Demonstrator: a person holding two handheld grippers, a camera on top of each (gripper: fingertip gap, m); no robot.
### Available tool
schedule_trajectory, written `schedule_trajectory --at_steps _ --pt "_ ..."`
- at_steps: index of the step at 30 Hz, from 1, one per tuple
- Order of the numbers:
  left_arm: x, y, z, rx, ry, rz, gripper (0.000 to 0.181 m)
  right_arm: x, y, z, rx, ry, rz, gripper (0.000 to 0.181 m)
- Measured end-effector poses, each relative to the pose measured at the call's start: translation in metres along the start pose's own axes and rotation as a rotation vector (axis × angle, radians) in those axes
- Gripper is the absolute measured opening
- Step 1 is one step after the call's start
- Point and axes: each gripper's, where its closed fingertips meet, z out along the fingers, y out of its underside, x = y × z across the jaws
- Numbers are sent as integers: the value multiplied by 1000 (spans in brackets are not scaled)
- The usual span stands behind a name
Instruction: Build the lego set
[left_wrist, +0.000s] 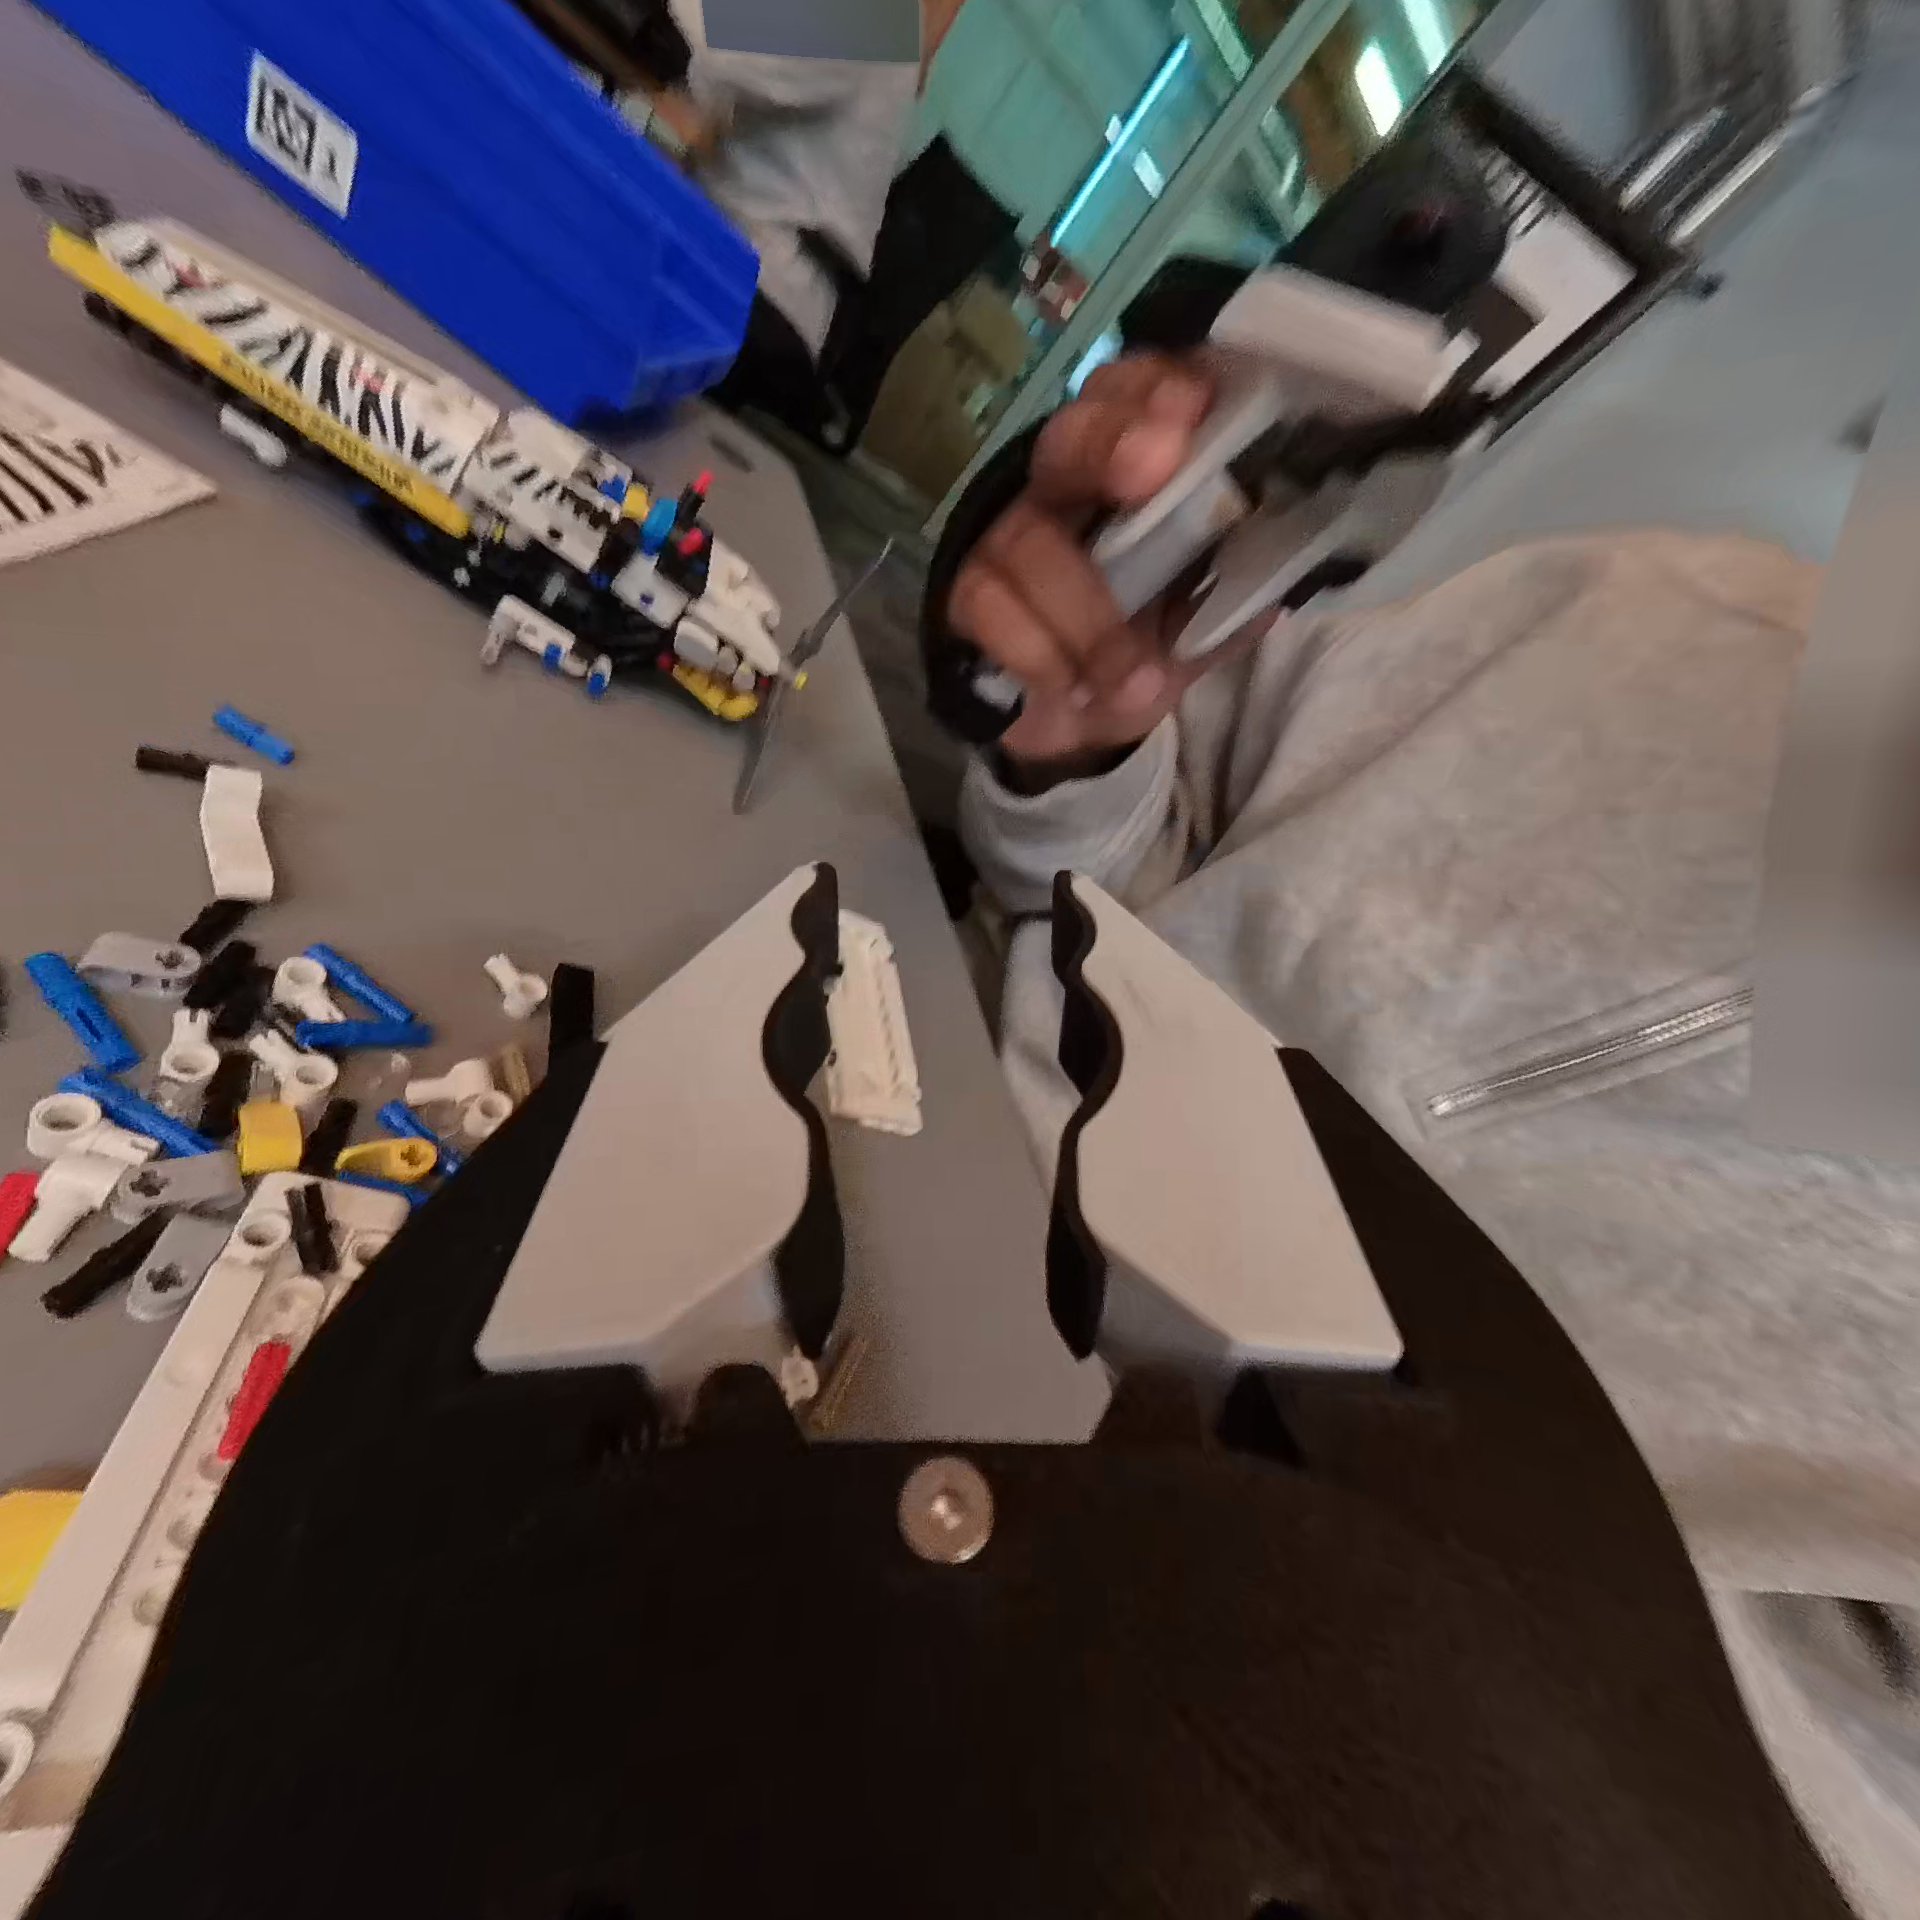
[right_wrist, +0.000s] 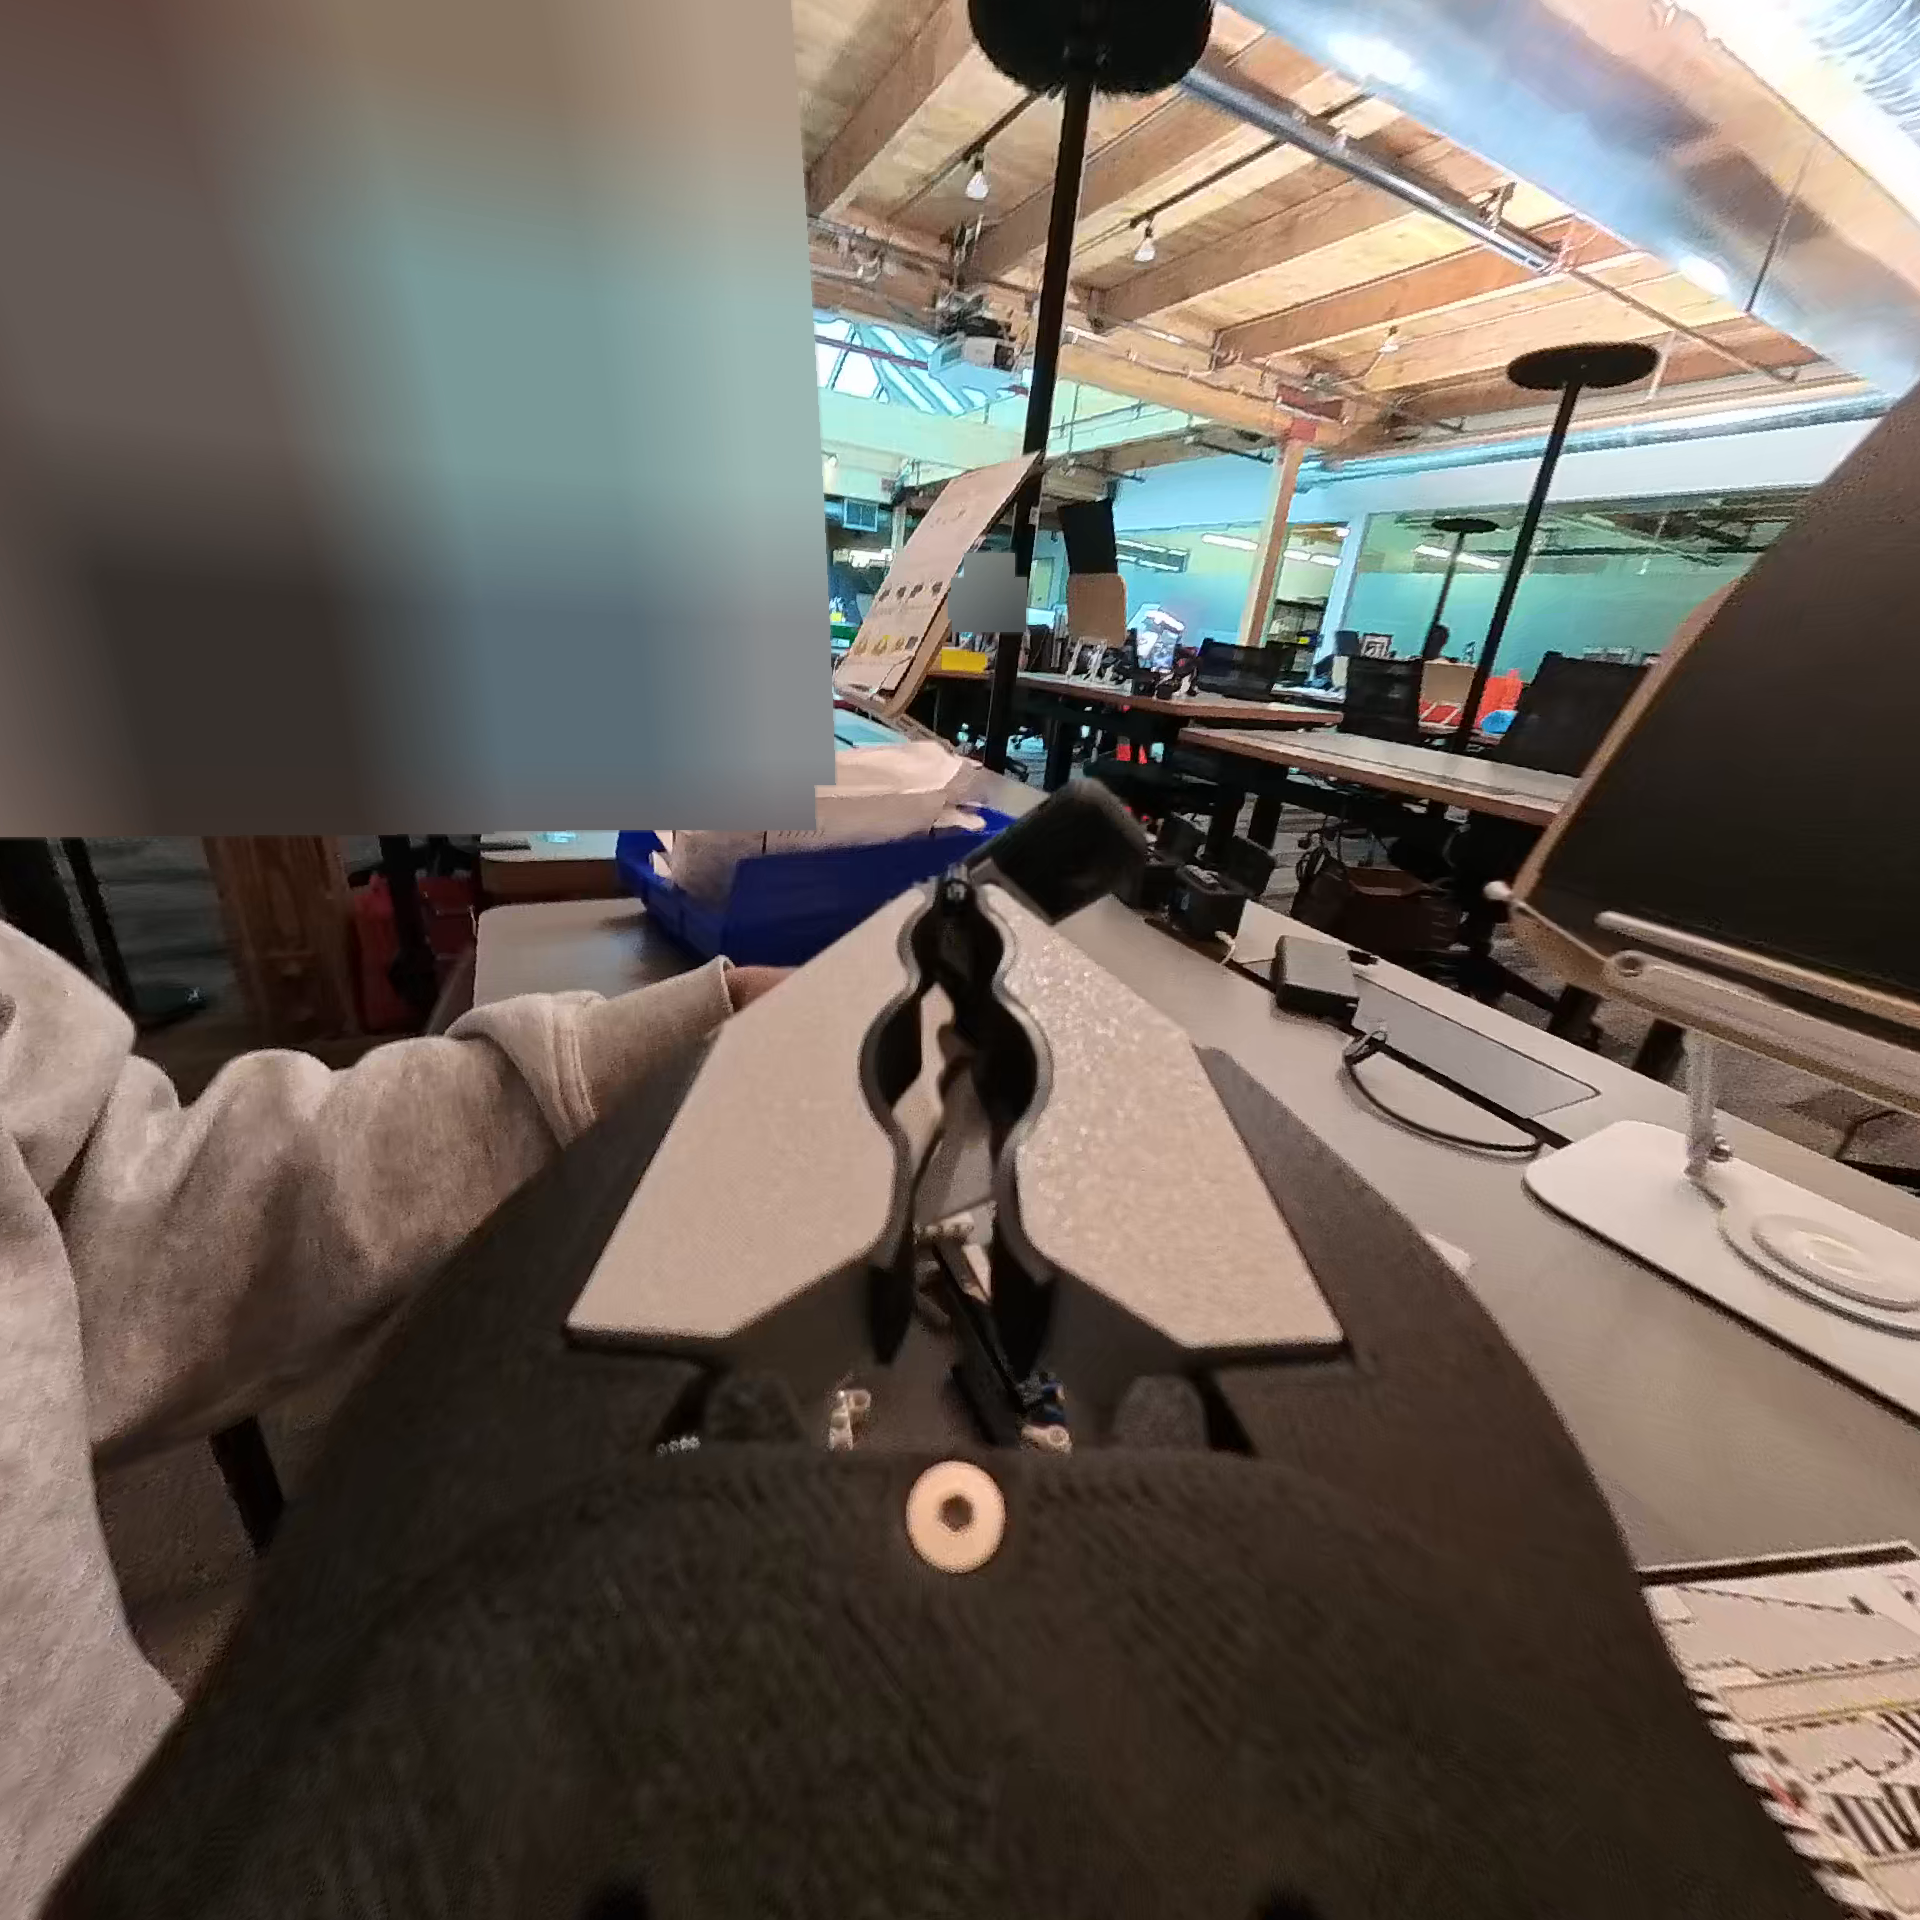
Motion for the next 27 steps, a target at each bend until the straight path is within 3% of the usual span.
schedule_trajectory --at_steps 6,15,18,22,27 --pt "-18 22 17 -157 -116 11 41 11 -16 -29 24 77 20 1" --pt "-48 71 45 -534 -522 95 39 6 -13 -74 -15 180 -49 1" --pt "-65 68 43 -546 -693 151 40 3 -6 -81 -9 172 -21 1" --pt "-63 65 58 -445 -644 154 38 0 -3 -88 20 150 39 2" --pt "-63 77 47 -436 -701 130 21 -1 0 -95 34 156 57 2"
